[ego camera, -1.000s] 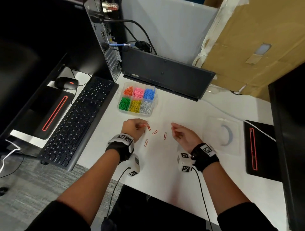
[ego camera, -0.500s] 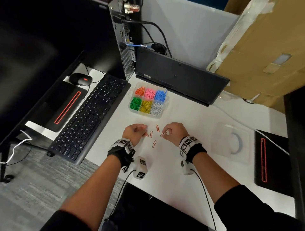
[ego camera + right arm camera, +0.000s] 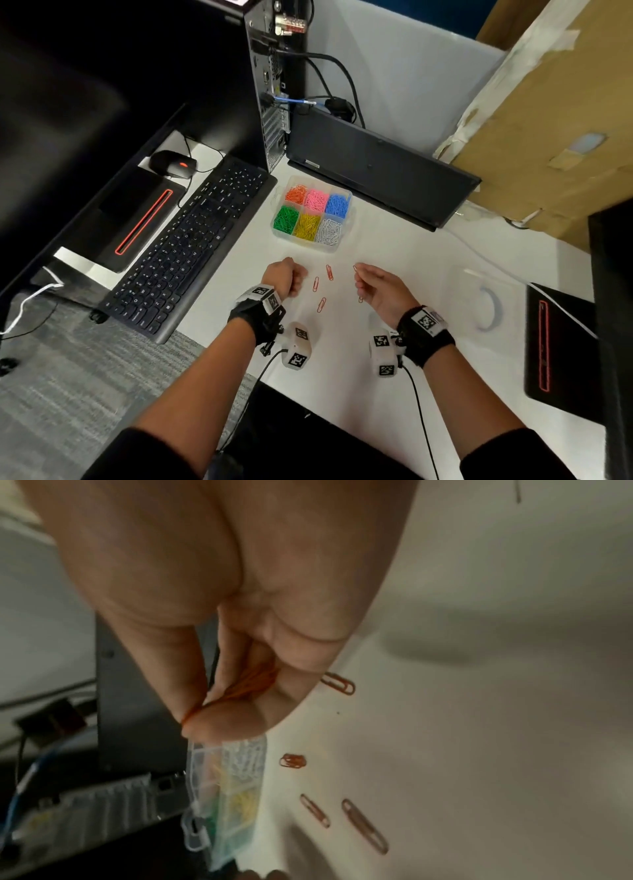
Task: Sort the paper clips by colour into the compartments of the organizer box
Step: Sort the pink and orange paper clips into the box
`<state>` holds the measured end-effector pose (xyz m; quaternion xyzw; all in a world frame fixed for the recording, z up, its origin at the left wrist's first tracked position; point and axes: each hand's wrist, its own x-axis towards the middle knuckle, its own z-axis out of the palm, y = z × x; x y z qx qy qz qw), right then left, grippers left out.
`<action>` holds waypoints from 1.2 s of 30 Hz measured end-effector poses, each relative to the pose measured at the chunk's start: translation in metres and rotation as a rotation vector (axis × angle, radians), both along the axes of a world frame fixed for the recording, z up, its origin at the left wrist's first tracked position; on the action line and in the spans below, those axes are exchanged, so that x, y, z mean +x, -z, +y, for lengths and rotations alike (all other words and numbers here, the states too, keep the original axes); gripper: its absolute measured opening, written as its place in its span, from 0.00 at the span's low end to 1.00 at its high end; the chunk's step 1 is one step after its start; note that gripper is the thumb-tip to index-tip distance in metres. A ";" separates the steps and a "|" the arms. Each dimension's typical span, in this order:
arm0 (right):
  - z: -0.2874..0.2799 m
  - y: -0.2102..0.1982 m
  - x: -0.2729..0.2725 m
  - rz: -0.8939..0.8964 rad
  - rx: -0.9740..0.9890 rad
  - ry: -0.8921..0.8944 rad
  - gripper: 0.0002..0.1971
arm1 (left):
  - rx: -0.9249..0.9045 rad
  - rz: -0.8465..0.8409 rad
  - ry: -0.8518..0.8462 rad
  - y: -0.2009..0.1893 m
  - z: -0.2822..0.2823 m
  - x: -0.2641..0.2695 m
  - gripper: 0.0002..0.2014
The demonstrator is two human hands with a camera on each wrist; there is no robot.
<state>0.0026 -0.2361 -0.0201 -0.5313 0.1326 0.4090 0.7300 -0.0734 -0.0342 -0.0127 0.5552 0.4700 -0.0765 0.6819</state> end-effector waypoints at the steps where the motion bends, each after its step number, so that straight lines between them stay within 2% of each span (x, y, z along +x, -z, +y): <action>1: -0.001 -0.002 -0.002 0.080 0.072 0.035 0.10 | 0.071 0.016 0.053 0.002 0.000 0.000 0.19; 3: 0.001 -0.009 -0.005 0.221 0.189 0.109 0.12 | 0.346 0.069 0.238 0.007 0.000 -0.002 0.20; 5: 0.006 -0.016 -0.005 0.279 0.217 0.172 0.15 | 0.634 0.104 0.418 0.012 -0.003 -0.005 0.20; 7: 0.014 -0.020 -0.004 0.252 0.154 0.143 0.16 | 0.739 0.087 0.494 0.017 -0.006 -0.009 0.20; 9: 0.022 -0.017 -0.003 0.100 -0.052 0.008 0.12 | 0.776 0.069 0.540 0.021 -0.008 -0.012 0.20; 11: 0.030 -0.006 -0.003 -0.127 -0.360 -0.142 0.08 | 0.792 0.053 0.528 0.024 -0.009 -0.014 0.17; 13: 0.037 0.001 -0.004 -0.294 -0.571 -0.199 0.07 | 0.796 0.042 0.498 0.023 -0.012 -0.015 0.14; 16: 0.049 0.005 -0.002 -0.479 -0.717 -0.260 0.08 | 0.783 0.060 0.541 0.021 -0.015 -0.011 0.07; 20: 0.064 0.009 0.000 -0.681 -0.924 -0.330 0.14 | 0.785 0.116 0.674 0.013 -0.016 -0.003 0.07; 25: 0.067 0.009 -0.003 -0.678 -0.957 -0.477 0.11 | 0.799 0.132 0.775 0.012 -0.019 -0.007 0.13; 27: 0.063 0.004 -0.003 -0.701 -0.897 -0.596 0.11 | 0.745 0.098 0.728 0.013 -0.020 -0.011 0.13; 28: 0.059 0.001 -0.003 -0.670 -0.808 -0.611 0.10 | 0.698 0.066 0.687 0.013 -0.020 -0.012 0.13; 29: 0.053 -0.002 -0.002 -0.565 -0.672 -0.561 0.09 | 0.660 0.033 0.640 0.011 -0.018 -0.012 0.12; 32: 0.029 -0.010 0.002 0.019 -0.121 -0.183 0.08 | 0.591 -0.070 0.528 0.008 -0.014 -0.013 0.13; 33: 0.019 -0.014 0.002 0.148 0.013 -0.086 0.07 | 0.569 -0.092 0.513 0.009 -0.014 -0.014 0.13; 34: 0.010 -0.018 0.002 0.219 0.101 -0.010 0.06 | 0.545 -0.101 0.510 0.010 -0.015 -0.014 0.13; 36: -0.007 -0.021 0.002 0.252 0.187 0.103 0.03 | 0.497 -0.087 0.515 0.012 -0.020 -0.016 0.11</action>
